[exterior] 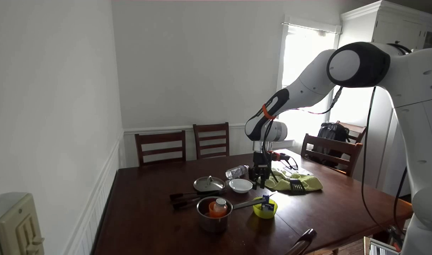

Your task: Move the keys from the white bowl to the yellow one

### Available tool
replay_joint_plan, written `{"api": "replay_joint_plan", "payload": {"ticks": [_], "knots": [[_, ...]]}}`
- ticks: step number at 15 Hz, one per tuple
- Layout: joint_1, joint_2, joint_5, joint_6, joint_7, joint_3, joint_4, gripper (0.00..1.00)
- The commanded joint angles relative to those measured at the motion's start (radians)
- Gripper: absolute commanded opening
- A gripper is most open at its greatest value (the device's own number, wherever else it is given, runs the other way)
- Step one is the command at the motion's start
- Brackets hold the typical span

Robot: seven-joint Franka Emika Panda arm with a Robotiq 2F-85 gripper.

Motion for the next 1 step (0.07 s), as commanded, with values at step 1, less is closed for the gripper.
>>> {"api": "replay_joint_plan", "payload": {"ticks": [1], "knots": [[-0.002,0.0,0.0,-0.003,-0.003,0.001,0.004,0.72]]}}
